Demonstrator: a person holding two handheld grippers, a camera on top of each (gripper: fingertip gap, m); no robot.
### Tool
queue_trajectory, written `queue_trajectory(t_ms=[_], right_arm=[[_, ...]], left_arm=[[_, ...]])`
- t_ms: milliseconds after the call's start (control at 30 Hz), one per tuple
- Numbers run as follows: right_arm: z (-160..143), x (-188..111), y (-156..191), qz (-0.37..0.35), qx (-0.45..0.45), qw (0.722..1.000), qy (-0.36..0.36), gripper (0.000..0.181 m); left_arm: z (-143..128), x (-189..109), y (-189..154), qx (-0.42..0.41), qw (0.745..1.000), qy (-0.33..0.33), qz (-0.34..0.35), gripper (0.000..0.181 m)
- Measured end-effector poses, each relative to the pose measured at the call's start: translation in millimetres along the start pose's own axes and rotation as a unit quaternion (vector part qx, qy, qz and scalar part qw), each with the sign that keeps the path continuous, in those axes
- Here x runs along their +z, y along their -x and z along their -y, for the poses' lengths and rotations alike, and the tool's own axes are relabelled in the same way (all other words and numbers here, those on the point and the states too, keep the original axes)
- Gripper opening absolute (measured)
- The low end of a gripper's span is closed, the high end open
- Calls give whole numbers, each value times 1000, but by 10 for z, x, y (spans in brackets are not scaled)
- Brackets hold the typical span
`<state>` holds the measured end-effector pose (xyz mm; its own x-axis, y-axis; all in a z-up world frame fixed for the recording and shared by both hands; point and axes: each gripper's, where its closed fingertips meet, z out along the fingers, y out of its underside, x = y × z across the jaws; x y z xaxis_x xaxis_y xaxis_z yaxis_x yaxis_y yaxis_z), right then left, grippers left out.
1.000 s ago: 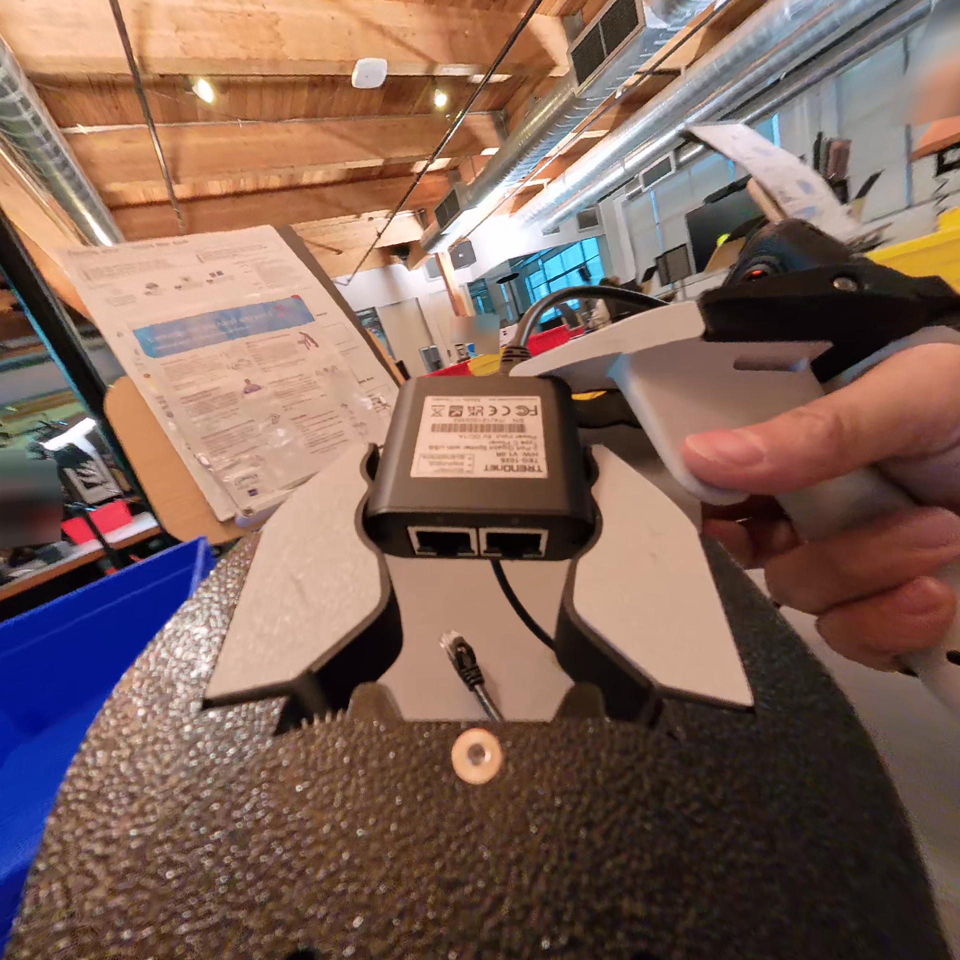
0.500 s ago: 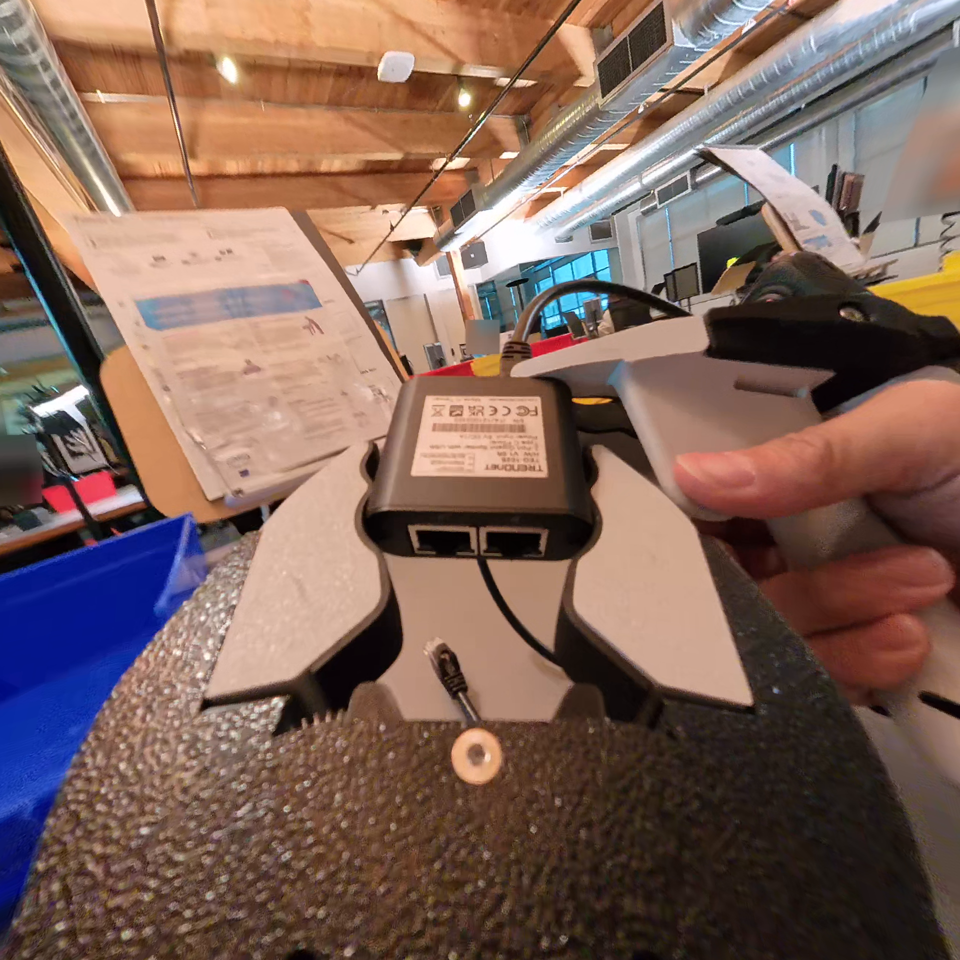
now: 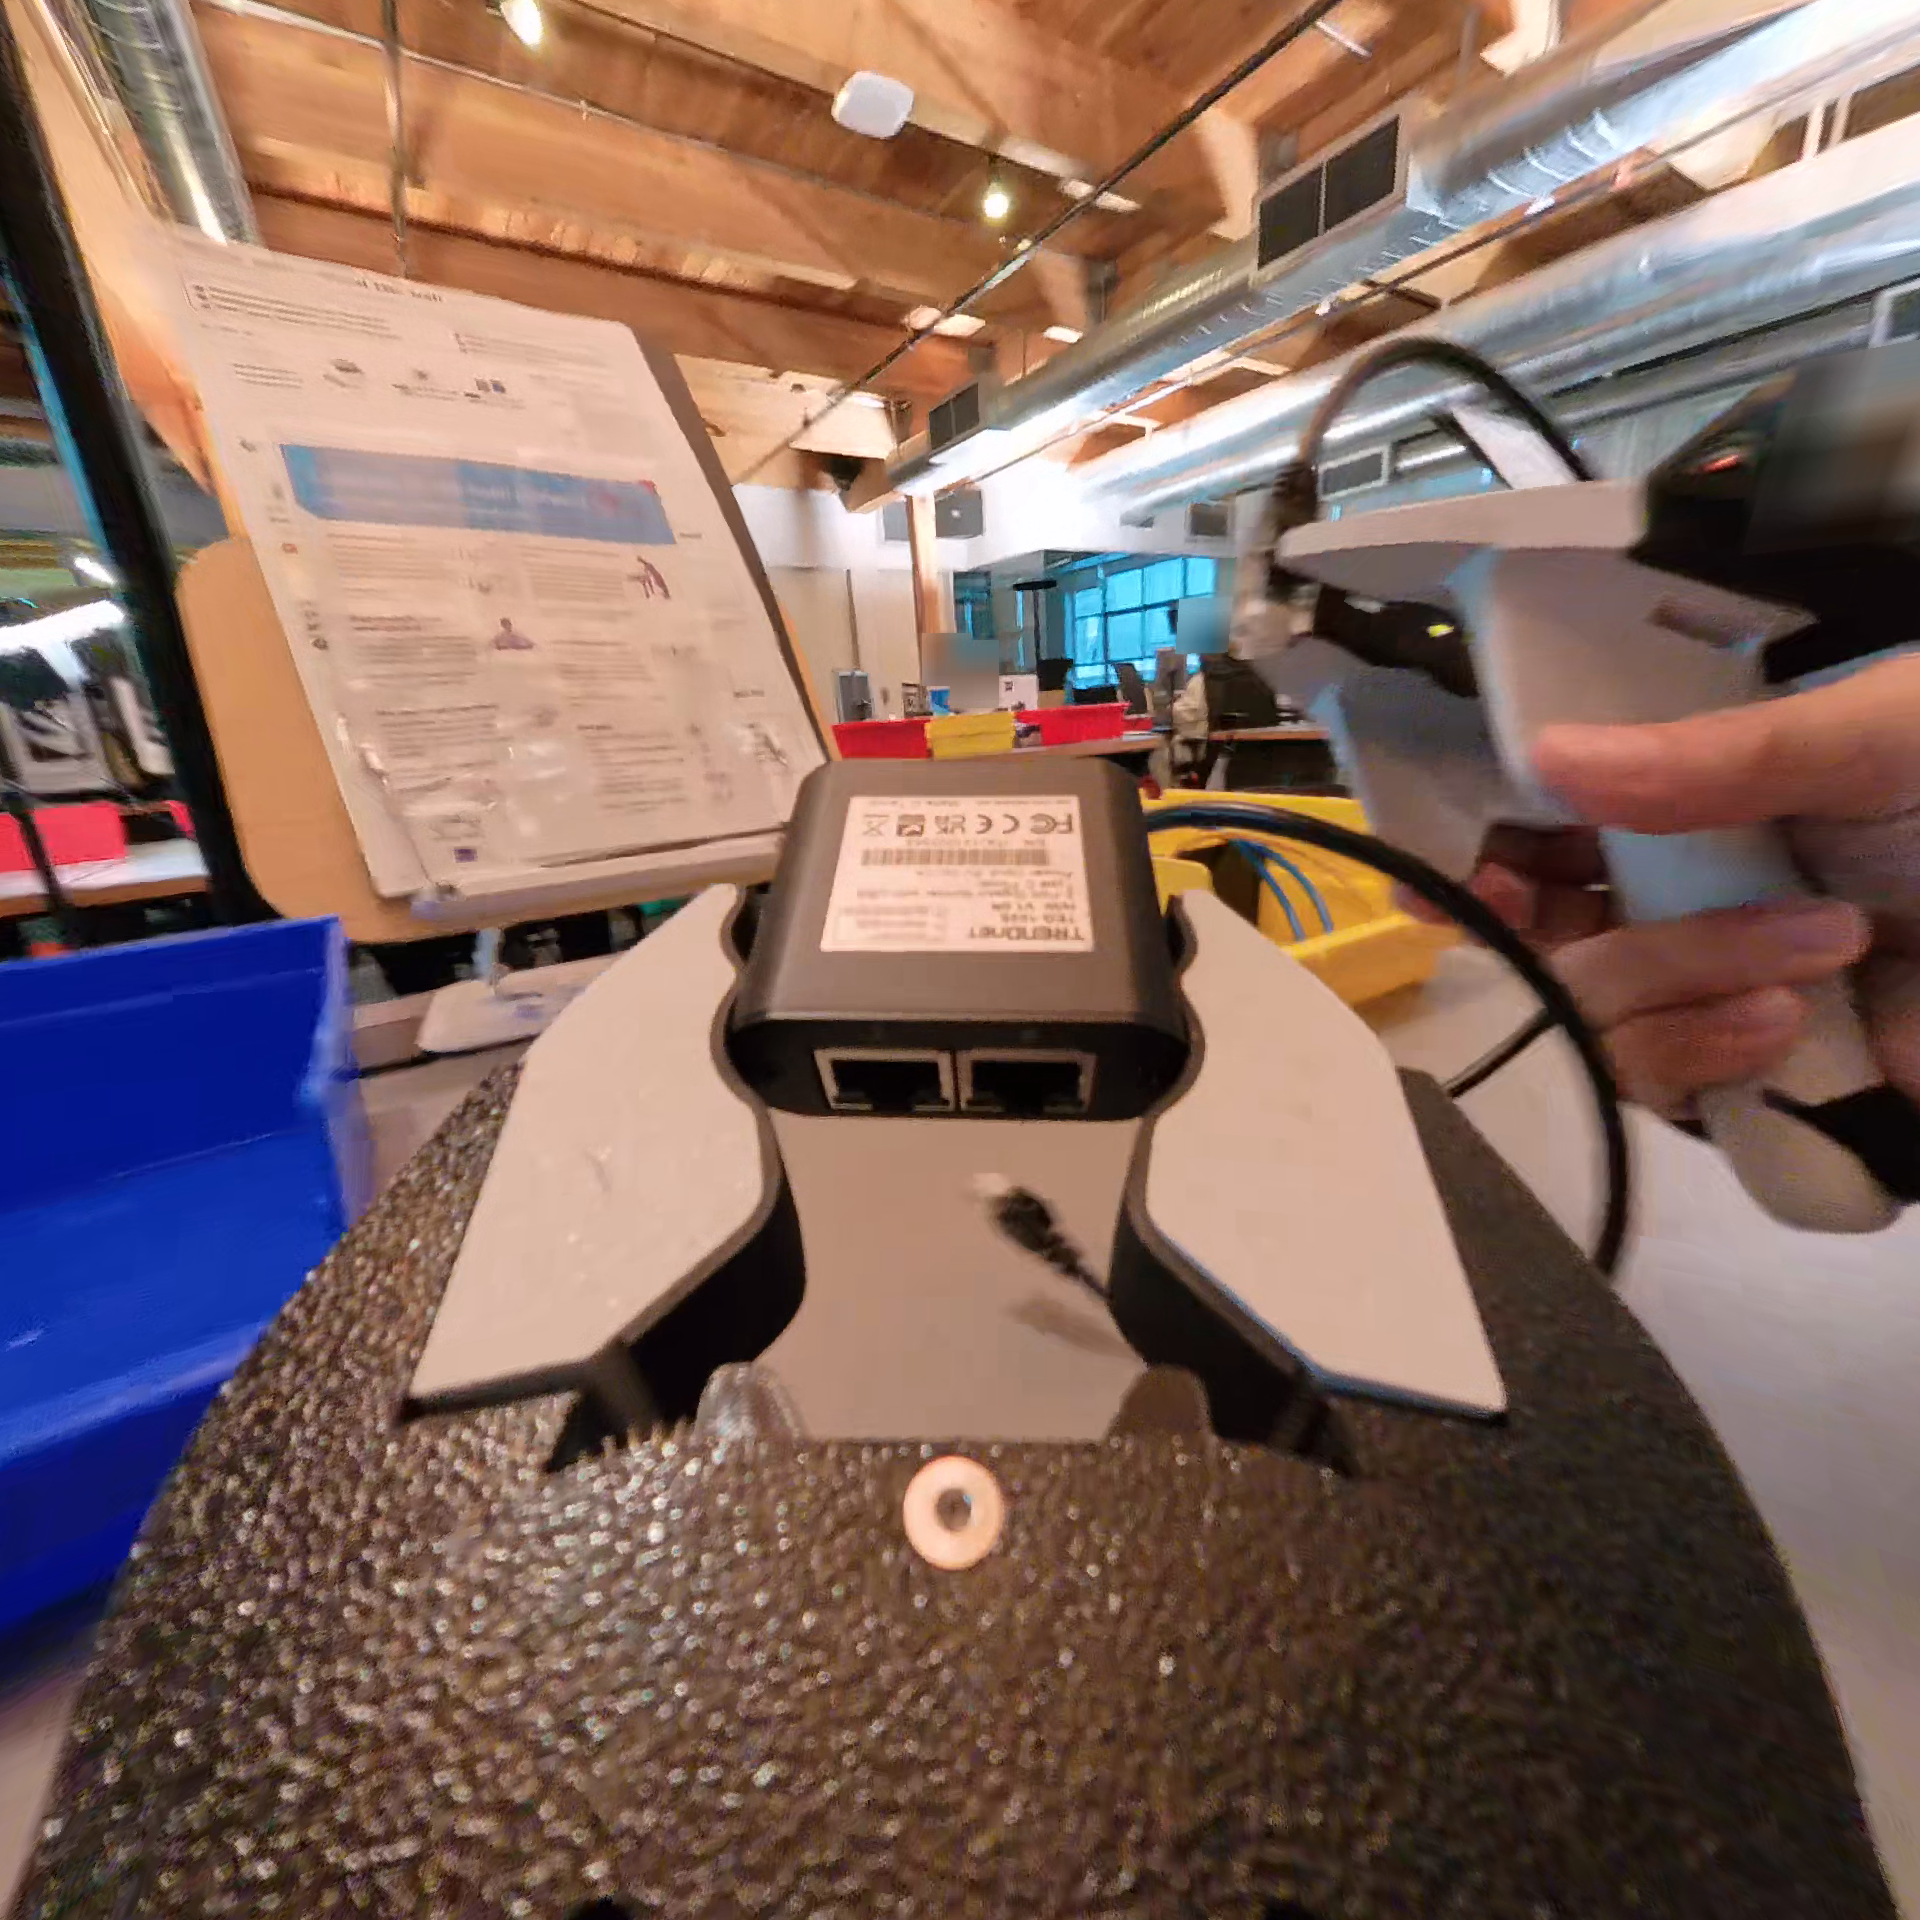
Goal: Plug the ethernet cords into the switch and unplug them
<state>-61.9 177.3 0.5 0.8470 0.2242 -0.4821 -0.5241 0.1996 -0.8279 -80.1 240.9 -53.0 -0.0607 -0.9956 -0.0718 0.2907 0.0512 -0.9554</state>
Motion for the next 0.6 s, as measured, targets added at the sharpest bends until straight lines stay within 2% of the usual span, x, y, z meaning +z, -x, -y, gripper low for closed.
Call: queue_trajectory(t_ms=[100, 300, 467, 600], right_arm=[[18, -111, 43, 16, -32, 995, 98, 13], [512, -316, -38, -16, -118, 979, 168, 13], [1144, -372, -175, -44, -188, 964, 186, 13], [1753, -435, -500, -102, -249, 944, 193, 13]], left_arm=[[148, -52, 195, 34, 999, -12, 29, 72], [203, -103, 434, 28, 998, -9, 47, 72], [23, -61, 325, 35, 999, 17, 21, 72], [-86, -27, 195, 34, 999, 32, -11, 72]])
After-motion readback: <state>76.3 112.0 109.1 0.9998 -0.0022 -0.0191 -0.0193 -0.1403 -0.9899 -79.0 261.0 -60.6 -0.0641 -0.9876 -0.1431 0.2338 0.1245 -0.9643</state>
